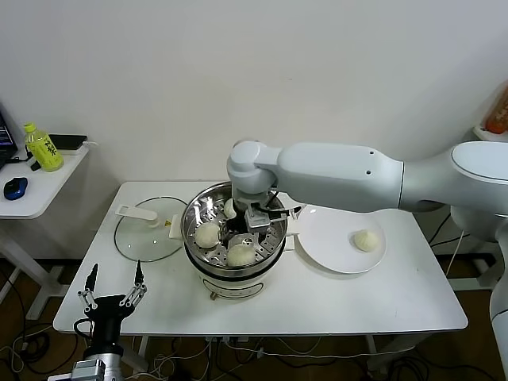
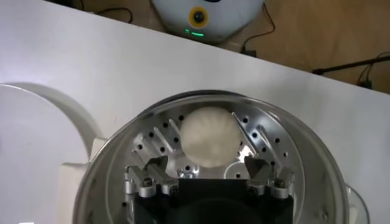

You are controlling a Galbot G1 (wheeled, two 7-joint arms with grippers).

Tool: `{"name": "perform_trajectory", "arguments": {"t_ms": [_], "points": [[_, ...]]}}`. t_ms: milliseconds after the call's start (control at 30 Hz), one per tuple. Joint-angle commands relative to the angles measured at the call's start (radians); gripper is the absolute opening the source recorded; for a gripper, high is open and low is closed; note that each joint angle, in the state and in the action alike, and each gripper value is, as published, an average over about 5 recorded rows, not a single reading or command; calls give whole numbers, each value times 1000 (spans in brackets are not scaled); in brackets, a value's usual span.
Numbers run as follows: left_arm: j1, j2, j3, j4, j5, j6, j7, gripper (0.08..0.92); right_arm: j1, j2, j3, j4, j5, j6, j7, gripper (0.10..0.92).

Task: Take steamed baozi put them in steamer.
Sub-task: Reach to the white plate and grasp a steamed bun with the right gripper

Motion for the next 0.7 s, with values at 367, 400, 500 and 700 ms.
{"name": "perform_trajectory", "arguments": {"t_ms": [367, 400, 500, 700], "points": [[-9, 5, 20, -15, 8, 12, 1, 823, 355, -149, -191, -136, 463, -284, -20, 823], [-11, 7, 22, -16, 8, 13, 1, 823, 371, -167, -216, -137, 508, -329, -18, 823], [-17, 10, 29, -14, 9, 15, 3, 823, 395, -224, -270, -141, 607, -412, -14, 823], [-28, 24, 44, -11, 7, 19, 3, 823, 386, -341, -327, -182, 671, -552, 7, 823]]}}
